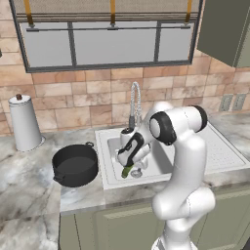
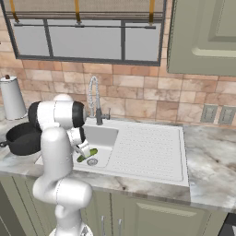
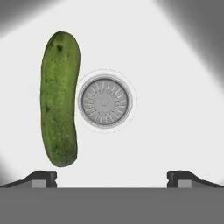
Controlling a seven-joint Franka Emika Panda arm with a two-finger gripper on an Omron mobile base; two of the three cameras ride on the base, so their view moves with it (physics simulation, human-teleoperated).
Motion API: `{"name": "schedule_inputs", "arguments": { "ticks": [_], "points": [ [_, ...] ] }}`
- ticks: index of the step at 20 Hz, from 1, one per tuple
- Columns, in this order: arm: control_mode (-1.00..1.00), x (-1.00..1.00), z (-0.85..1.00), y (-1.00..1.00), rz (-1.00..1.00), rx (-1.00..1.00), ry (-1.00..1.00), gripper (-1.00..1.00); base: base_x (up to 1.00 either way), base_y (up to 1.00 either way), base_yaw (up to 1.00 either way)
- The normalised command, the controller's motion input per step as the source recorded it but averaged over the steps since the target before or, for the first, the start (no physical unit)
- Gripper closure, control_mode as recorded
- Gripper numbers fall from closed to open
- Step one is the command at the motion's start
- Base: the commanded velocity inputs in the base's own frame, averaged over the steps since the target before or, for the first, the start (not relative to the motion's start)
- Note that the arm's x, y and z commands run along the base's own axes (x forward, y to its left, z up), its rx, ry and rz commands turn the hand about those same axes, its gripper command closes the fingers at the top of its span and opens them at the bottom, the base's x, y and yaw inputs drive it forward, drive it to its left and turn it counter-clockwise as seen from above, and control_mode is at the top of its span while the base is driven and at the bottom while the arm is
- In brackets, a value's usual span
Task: Dump the cucumber from the pot into the sink. Then turn on the water and wash the cucumber. Then turn off the water and put the cucumber back in the pot.
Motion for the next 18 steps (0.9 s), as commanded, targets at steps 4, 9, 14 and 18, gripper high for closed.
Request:
{"name": "schedule_inputs", "arguments": {
  "ticks": [4,9,14,18],
  "points": [
    [-1.00,0.29,-0.29,0.00,0.02,0.00,0.00,-1.00,0.00,0.00,0.00],
    [-1.00,0.32,-0.32,0.00,0.02,0.00,0.00,-1.00,0.00,0.00,0.00],
    [-1.00,0.31,-0.28,0.00,0.02,0.00,0.00,-1.00,0.00,0.00,0.00],
    [-1.00,0.28,-0.25,0.00,0.03,0.01,0.00,-1.00,0.00,0.00,0.00]
  ]
}}
